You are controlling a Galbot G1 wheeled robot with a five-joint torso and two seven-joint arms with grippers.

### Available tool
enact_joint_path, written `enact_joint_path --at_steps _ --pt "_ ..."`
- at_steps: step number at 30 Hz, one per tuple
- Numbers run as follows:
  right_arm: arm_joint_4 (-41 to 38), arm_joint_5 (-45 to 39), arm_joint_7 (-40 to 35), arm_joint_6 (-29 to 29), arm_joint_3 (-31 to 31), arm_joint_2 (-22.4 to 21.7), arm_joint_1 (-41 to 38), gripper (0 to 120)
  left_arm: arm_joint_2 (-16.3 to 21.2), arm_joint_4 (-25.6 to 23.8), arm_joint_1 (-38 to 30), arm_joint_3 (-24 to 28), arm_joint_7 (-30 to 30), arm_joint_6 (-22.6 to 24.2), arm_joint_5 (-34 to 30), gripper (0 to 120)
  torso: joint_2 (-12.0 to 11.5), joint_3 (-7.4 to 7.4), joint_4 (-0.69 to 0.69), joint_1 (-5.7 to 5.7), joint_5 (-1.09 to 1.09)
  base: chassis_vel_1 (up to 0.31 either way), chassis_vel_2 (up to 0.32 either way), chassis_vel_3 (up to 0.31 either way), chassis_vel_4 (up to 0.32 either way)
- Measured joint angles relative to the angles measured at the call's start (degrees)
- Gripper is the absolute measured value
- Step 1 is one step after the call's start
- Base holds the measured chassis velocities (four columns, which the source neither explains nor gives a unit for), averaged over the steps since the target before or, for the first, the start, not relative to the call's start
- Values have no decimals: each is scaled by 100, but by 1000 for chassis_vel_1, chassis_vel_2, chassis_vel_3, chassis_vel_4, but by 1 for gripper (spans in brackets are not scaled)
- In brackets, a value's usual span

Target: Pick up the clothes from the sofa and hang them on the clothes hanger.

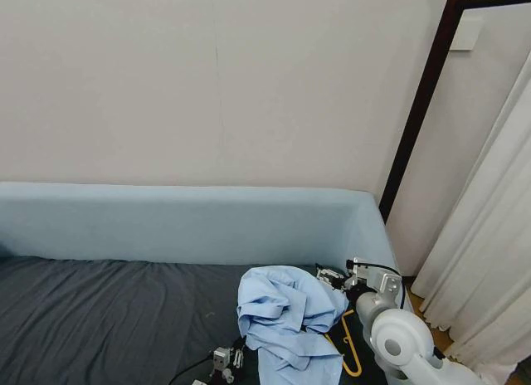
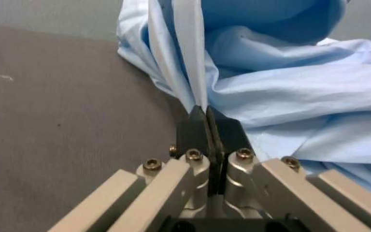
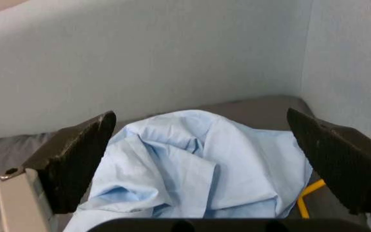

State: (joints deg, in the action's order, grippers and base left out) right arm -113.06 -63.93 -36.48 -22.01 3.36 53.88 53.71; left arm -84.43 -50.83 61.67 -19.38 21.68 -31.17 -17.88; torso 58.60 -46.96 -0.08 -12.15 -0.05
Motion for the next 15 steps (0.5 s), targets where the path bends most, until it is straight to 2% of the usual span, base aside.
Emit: enact_joint_path --at_steps 6,9,10,12,14,15 --pt "32 19 -1 2 -3 3 -2 100 258 -484 244 -8 -8 -43 -52 0 0 0 1 0 -1 0 0 0 0" --pt "36 80 45 58 -3 -5 9 100 842 -1545 527 82 -58 5 -316 0 0 0 2 0 -1 0 0 0 0" --pt "36 80 45 58 -3 -5 9 100 842 -1545 527 82 -58 5 -316 0 0 0 2 0 -1 0 0 0 0" --pt "44 154 163 116 -3 -9 9 100 1216 -2257 625 142 -128 155 -523 0 0 0 2 0 -1 0 0 0 0" --pt "57 372 423 226 -12 3 52 100 1800 -3135 669 174 -216 385 -910 0 0 0 0 0 -1 0 0 0 0" --pt "57 372 423 226 -12 3 52 100 1800 -3135 669 174 -216 385 -910 0 0 0 0 0 -1 0 0 0 0"
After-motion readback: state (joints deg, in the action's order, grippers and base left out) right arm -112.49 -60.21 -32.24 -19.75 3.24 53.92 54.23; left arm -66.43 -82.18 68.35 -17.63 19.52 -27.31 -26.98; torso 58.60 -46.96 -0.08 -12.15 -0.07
